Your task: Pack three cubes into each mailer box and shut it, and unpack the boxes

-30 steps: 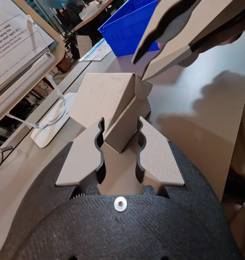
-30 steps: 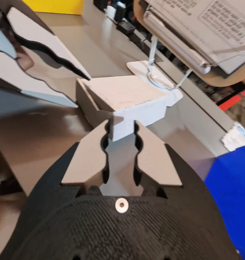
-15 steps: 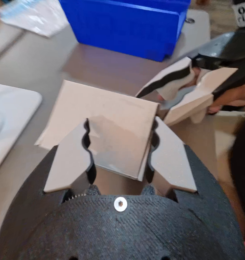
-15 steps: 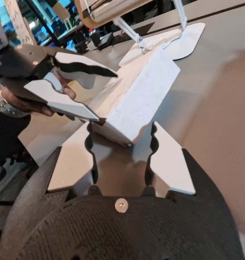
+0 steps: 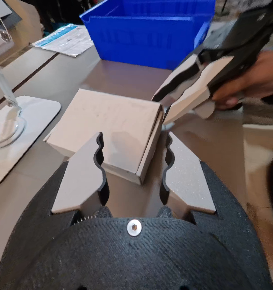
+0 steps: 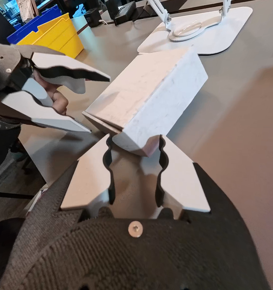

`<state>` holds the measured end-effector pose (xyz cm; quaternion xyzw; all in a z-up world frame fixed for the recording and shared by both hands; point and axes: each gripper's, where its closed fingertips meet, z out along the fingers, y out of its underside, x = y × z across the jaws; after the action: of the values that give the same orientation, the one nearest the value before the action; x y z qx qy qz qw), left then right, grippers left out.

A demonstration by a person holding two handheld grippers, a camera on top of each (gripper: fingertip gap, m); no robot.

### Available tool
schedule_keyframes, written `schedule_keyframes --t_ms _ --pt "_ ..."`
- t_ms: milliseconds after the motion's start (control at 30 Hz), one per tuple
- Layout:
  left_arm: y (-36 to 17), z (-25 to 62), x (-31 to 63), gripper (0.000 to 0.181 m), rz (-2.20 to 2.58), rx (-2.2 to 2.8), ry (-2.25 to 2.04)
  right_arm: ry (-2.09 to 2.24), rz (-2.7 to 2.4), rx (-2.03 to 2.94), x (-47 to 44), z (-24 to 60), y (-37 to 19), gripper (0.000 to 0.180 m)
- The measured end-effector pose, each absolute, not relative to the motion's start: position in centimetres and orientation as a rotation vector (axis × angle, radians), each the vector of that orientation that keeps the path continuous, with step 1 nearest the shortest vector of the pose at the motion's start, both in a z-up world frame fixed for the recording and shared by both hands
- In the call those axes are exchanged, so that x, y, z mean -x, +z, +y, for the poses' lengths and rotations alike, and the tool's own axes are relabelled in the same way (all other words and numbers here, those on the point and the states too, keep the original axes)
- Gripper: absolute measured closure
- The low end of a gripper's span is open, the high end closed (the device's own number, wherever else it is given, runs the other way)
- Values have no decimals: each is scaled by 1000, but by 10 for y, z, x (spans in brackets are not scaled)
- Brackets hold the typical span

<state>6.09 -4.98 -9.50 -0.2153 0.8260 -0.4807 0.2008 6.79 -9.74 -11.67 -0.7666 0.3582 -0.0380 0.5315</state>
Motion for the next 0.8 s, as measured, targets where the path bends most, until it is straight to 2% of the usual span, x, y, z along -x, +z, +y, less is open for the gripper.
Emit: schedule_keyframes --t_ms 167,467,500,533,767,800 --pt "-117 -53 -69 99 2268 523 -1171 -174 790 1883 -68 -101 -113 132" --pt "-122 -54 -73 107 2228 496 -1115 -511 556 2101 -71 -115 -109 152" --pt "-122 -53 -73 109 2226 498 -1117 -535 531 2117 -70 -116 -109 160" --pt "-121 -52 -74 111 2220 498 -1112 -558 493 2129 -69 -117 -108 180" --pt "-121 -51 -74 112 2216 506 -1135 -824 413 2110 -83 -133 -92 179" --pt "-120 -51 -74 112 2216 510 -1143 -800 431 2092 -83 -132 -92 170"
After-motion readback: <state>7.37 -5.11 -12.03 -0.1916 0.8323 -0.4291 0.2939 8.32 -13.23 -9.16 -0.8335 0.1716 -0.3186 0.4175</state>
